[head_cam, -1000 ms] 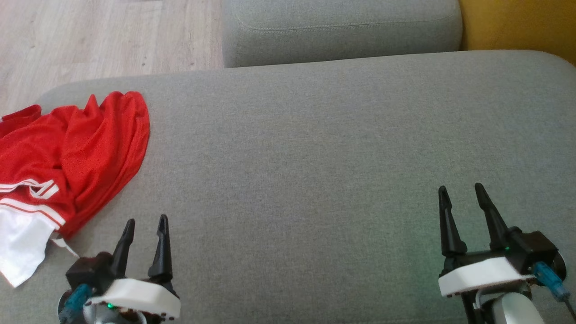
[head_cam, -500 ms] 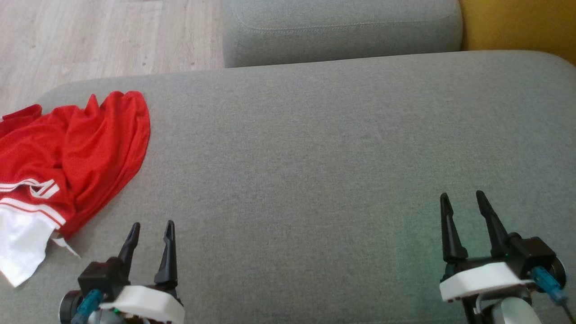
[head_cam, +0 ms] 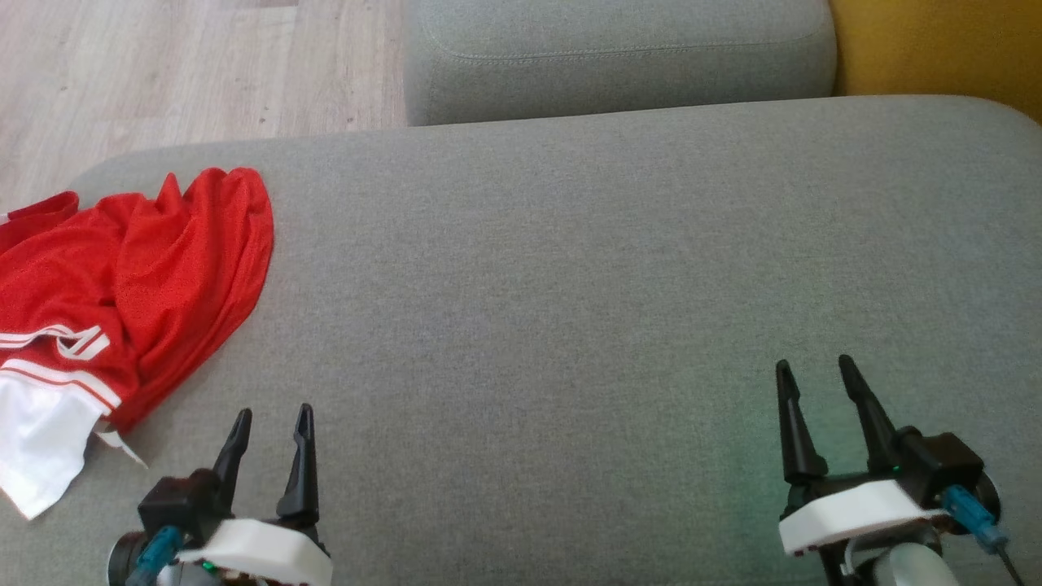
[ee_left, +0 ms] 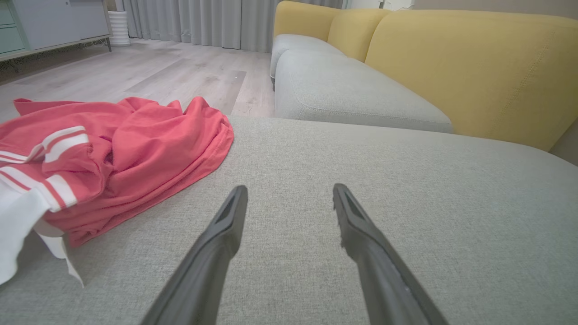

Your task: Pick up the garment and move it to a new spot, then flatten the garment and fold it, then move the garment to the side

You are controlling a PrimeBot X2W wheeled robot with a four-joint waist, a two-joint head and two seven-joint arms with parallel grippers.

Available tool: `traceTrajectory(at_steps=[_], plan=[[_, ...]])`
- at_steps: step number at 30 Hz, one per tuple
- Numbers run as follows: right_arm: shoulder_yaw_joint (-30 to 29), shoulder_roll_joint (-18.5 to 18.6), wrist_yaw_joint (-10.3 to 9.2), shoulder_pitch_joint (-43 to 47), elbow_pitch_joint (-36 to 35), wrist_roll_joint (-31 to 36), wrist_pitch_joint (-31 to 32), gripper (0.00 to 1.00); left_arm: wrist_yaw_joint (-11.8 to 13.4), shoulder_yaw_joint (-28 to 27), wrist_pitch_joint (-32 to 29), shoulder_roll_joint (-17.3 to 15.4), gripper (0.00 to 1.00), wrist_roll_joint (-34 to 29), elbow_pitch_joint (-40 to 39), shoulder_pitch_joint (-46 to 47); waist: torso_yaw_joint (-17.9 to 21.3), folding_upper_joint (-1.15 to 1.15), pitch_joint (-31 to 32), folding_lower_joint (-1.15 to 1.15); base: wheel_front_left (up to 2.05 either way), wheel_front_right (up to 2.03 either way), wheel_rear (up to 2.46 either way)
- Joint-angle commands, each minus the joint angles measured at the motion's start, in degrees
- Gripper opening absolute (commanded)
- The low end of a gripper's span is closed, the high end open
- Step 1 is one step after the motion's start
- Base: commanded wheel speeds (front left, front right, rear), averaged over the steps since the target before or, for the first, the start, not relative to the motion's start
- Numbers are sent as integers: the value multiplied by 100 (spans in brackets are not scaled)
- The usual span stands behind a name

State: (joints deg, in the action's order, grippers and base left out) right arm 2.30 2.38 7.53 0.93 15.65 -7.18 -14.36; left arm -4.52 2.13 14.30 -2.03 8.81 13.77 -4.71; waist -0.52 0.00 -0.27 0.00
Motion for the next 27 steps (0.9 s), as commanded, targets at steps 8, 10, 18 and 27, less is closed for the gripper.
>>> traceTrajectory(at_steps=[8,10,18,27], plan=[[249,50,-4,-108,-139,-105,-63,100,0,-155,70,-85,100,30,-101,231,-113,0,-2,0,0,0,0],[273,50,-4,-87,-155,-114,-63,100,4,-136,70,-85,100,42,-97,257,-244,0,3,0,0,0,0],[388,50,-4,-25,-179,-154,-63,100,70,-103,70,-85,100,105,-22,180,-1222,0,67,0,0,0,0],[696,50,-4,-229,-111,-138,-63,100,72,-356,70,-85,100,161,-64,21,-2028,0,37,0,0,0,0]])
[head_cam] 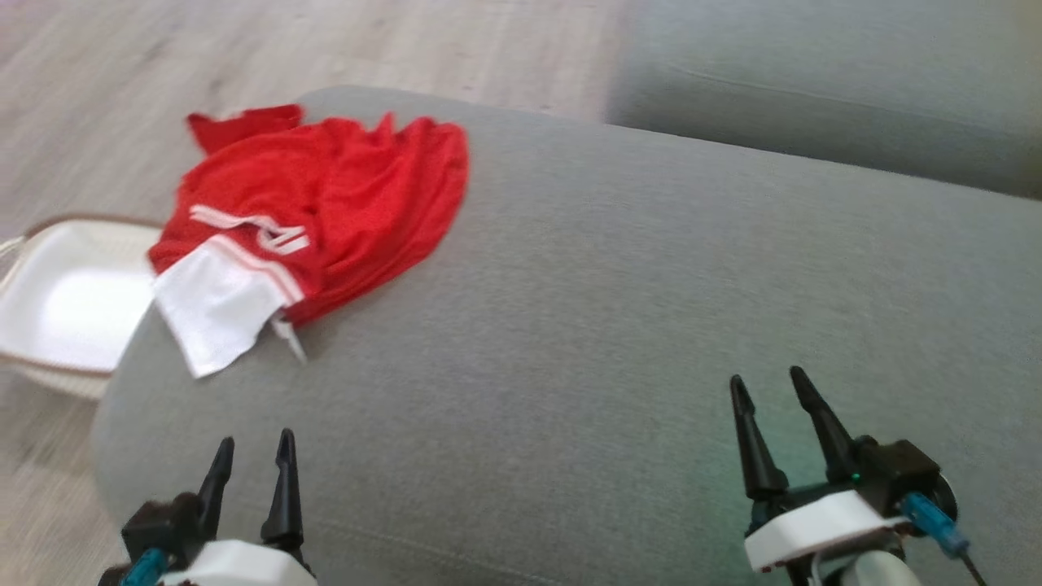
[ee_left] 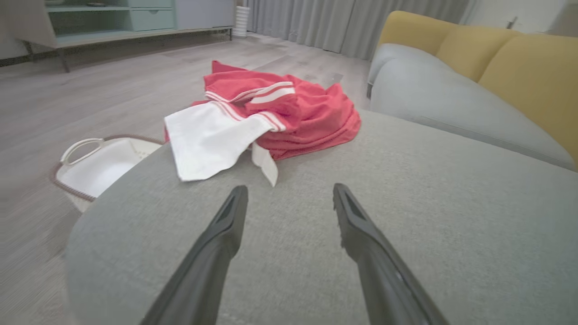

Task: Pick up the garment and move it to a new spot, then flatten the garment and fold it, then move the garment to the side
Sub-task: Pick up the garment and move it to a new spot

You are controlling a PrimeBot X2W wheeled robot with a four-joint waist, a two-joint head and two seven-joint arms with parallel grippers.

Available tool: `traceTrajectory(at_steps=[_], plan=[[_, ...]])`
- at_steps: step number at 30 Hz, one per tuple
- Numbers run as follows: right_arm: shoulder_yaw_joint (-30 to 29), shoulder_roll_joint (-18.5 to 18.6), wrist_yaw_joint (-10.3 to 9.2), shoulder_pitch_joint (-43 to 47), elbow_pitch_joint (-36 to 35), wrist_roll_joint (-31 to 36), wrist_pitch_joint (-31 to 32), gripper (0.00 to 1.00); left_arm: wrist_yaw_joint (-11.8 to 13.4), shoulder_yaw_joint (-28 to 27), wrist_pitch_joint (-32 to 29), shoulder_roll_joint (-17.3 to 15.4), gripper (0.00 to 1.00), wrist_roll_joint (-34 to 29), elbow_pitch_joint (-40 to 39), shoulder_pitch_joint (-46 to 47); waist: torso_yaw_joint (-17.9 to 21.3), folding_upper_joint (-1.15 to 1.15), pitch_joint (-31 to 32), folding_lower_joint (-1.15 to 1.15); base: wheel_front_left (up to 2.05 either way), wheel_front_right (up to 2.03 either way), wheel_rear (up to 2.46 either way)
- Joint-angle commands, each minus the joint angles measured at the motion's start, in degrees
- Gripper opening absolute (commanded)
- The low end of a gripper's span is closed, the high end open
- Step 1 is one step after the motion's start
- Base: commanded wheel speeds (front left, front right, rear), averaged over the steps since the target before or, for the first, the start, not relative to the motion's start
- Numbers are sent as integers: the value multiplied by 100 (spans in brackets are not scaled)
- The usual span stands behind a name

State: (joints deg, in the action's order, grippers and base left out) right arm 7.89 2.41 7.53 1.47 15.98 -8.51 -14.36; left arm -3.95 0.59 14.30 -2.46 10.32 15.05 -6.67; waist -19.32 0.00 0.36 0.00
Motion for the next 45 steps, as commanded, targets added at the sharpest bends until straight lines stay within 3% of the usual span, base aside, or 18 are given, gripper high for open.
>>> traceTrajectory(at_steps=[1,10,17,26,35,37,45], plan=[[178,47,-4,-321,-141,-6,-63,100,10,-211,70,-42,100,17,-204,219,-156,0,-46,0,0,0,0],[345,47,-4,-619,-171,88,-63,100,-10,-481,70,-42,100,433,-245,811,30,0,-492,0,0,0,0],[278,237,-4,-1090,-307,468,-63,100,196,-1021,-355,-377,100,929,255,2734,153,0,-1678,0,0,0,0],[482,796,-4,-1569,-532,629,-63,100,342,-856,-1371,-929,100,904,2046,4985,255,0,-2789,0,0,0,0],[512,999,-4,-1499,-826,648,-63,100,277,-488,-1311,-1275,100,564,3781,5946,505,0,-3089,0,0,0,0],[476,974,-4,-1481,-857,645,-63,100,223,-427,-1300,-1301,0,538,4074,6058,552,0,-3070,0,0,0,0],[429,665,-4,-1295,-792,520,-63,100,171,-205,-901,-1637,0,323,4590,6389,614,0,-2499,0,0,0,0]])
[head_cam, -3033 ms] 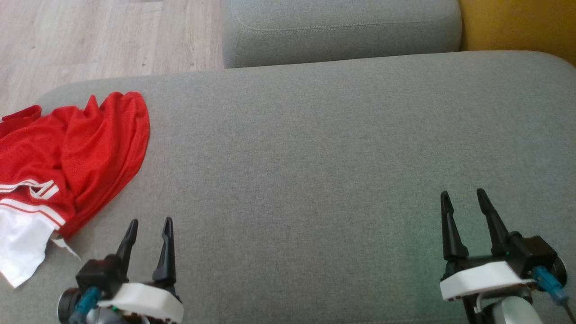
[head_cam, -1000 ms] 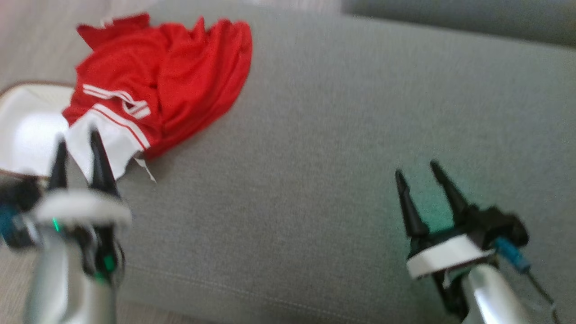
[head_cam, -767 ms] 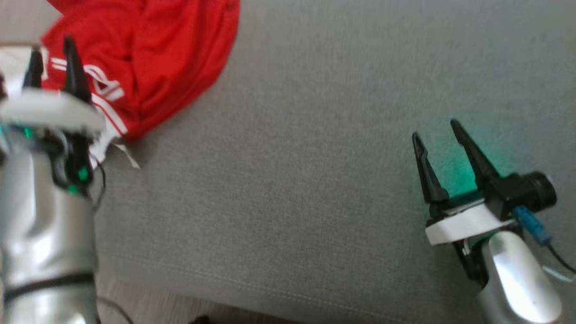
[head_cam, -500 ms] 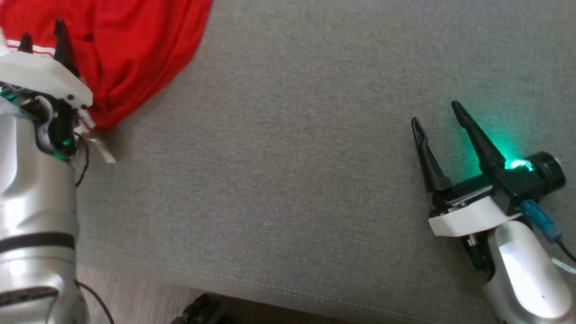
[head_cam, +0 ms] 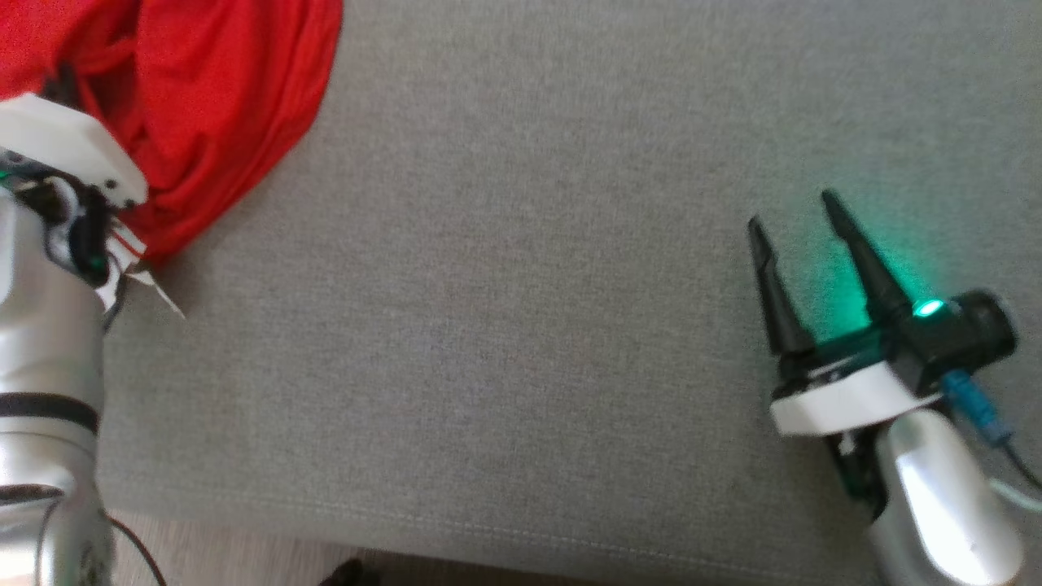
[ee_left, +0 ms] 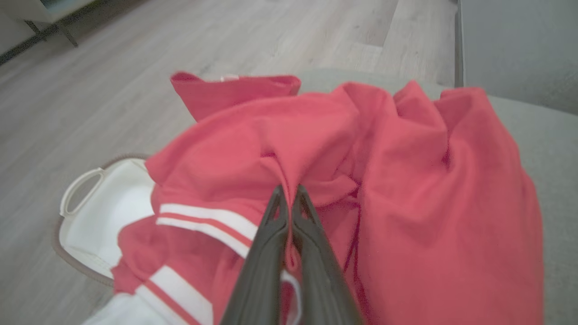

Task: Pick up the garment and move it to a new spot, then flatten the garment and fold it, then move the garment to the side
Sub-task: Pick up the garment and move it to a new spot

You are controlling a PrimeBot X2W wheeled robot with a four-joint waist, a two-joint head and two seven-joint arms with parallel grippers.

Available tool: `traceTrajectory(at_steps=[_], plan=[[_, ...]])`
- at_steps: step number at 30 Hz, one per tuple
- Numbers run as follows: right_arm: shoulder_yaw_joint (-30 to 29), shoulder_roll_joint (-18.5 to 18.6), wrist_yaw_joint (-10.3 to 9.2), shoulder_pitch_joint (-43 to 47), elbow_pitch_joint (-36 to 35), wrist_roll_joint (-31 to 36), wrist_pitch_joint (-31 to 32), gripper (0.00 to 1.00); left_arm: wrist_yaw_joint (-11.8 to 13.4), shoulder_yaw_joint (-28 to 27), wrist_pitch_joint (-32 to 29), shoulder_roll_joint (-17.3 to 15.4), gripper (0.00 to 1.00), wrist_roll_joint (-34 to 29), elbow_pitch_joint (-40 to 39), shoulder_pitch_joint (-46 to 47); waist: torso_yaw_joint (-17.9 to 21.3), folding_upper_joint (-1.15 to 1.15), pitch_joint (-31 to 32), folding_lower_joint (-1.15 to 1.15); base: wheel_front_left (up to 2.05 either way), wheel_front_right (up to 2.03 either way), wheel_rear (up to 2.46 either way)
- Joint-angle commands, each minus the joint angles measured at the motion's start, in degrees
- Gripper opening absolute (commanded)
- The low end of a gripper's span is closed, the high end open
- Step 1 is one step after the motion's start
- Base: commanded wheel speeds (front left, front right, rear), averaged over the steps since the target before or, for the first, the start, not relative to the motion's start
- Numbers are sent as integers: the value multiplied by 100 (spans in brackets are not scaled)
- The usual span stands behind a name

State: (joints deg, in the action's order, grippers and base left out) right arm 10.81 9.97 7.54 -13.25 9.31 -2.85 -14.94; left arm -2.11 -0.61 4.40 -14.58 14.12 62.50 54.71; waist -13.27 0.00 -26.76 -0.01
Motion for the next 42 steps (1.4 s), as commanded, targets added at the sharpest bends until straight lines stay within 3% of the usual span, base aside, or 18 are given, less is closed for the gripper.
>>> traceTrajectory(at_steps=[1,6,10,18,25,29,34,39,42], plan=[[148,-140,-5,213,-105,-66,-6,100,-34,-55,169,-479,0,-85,-172,300,13,0,315,1,0,0,0],[213,-339,-5,385,-9,-163,-6,100,-192,104,441,-658,0,-181,-439,557,40,0,834,1,0,0,0],[211,-459,-5,570,69,-261,-6,100,-341,335,383,-609,0,-241,-814,643,90,0,1319,1,0,0,0],[285,-648,-5,884,62,-413,-6,100,-531,902,-701,-282,0,452,-2751,187,525,0,2084,1,0,0,0],[347,-699,-5,897,-30,-500,-6,100,-534,1413,-1952,-346,0,1311,-5202,-799,1064,0,2137,1,0,0,0],[382,-706,-5,848,-74,-569,-6,100,-417,1728,-2377,-147,0,1401,-6095,-1321,1416,0,2043,1,0,0,0],[468,-708,-5,735,-142,-730,-6,100,-271,2308,-2436,315,0,1275,-6206,-1754,1884,0,1899,1,0,0,0],[499,-708,-5,630,-199,-856,-6,100,-184,2963,-2150,899,0,1036,-5580,-1817,2317,0,1788,1,0,0,0],[528,-708,-5,581,-214,-944,-6,100,-76,3344,-1888,1090,0,943,-5059,-1720,2538,0,1732,1,0,0,0]])
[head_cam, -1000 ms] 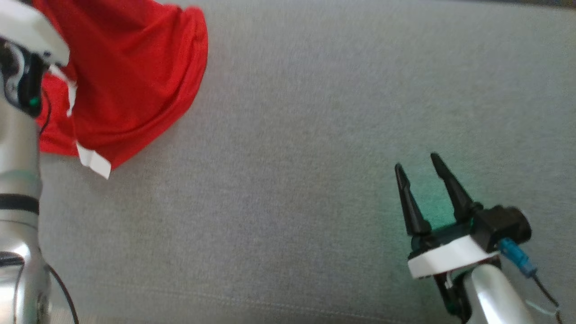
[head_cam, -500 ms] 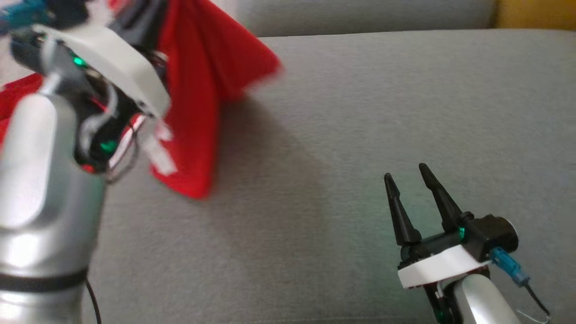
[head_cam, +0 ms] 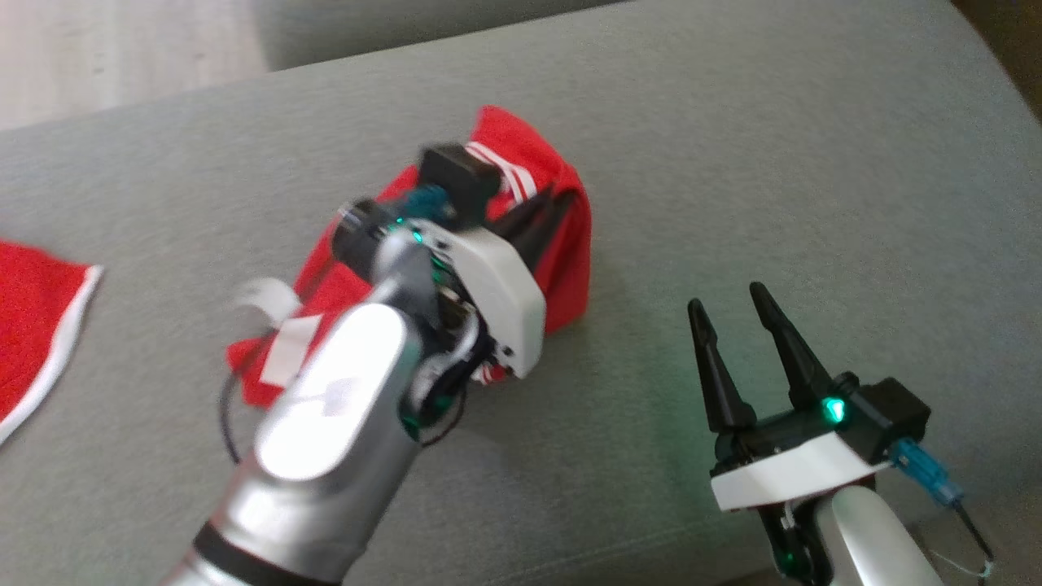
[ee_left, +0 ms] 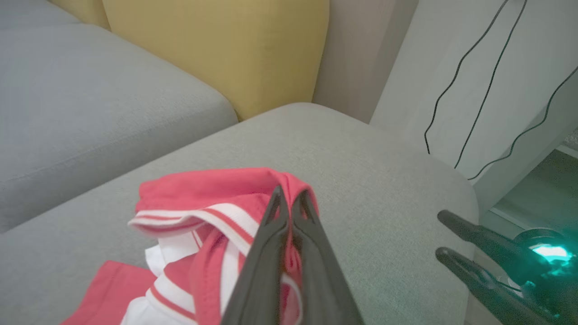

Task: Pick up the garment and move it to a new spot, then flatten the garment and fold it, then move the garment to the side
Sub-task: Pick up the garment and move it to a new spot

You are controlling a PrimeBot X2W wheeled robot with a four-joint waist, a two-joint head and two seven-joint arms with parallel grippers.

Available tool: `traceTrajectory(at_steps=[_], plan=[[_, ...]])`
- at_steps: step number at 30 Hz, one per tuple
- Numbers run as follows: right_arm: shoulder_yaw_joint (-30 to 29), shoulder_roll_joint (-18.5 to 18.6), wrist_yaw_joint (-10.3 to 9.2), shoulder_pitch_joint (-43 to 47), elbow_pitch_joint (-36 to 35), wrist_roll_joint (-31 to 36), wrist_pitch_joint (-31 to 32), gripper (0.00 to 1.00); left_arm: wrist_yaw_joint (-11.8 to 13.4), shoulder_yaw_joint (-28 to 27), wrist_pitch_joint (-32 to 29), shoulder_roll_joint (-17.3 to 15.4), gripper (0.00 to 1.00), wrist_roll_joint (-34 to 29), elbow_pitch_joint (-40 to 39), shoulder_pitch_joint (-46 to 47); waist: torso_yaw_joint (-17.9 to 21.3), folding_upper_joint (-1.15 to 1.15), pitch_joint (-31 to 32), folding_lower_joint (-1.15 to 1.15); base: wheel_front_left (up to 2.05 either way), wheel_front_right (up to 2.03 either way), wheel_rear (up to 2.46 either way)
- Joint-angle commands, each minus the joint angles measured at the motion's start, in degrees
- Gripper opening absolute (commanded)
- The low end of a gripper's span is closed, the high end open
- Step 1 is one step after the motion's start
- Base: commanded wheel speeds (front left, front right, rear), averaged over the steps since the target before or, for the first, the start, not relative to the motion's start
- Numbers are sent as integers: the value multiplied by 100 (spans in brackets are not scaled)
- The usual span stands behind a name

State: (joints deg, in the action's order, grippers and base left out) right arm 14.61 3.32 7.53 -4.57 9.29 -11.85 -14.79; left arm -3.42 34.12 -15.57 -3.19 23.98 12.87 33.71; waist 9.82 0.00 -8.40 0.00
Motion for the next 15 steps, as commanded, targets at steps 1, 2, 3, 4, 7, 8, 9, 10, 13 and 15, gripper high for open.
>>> traceTrajectory(at_steps=[1,2,3,4,7,8,9,10,13,15], plan=[[157,-44,-4,-297,-212,-74,-21,100,89,17,213,-16,0,-62,76,426,292,0,-113,0,0,0,0],[157,-44,-4,-297,-212,-74,-21,100,89,17,213,-16,0,-62,76,426,292,0,-113,0,0,0,0],[172,-44,-4,-305,-208,-125,-21,100,173,272,461,18,0,-43,383,521,407,0,-125,0,0,0,0],[175,-44,-4,-306,-207,-145,-21,100,249,403,627,24,0,8,500,581,456,0,-127,0,0,0,0],[188,-44,-4,-303,-201,-166,-21,100,376,734,916,27,16,196,692,701,542,0,-128,0,0,0,0],[186,-44,-4,-300,-195,-166,-21,100,441,886,1039,28,40,341,776,747,576,0,-124,0,0,0,0],[183,-44,-4,-295,-187,-164,-21,100,497,1054,1125,29,88,450,867,803,604,0,-118,0,0,0,0],[173,-44,-4,-289,-181,-163,-21,100,532,1219,1189,29,100,560,947,856,623,0,-115,0,0,0,0],[132,-44,-4,-267,-177,-160,-21,100,535,1635,1424,30,100,1170,940,897,634,0,-105,0,0,0,0],[81,-44,-4,-241,-180,-145,-21,100,514,1915,1550,30,100,1536,878,926,590,0,-100,0,0,0,0]])
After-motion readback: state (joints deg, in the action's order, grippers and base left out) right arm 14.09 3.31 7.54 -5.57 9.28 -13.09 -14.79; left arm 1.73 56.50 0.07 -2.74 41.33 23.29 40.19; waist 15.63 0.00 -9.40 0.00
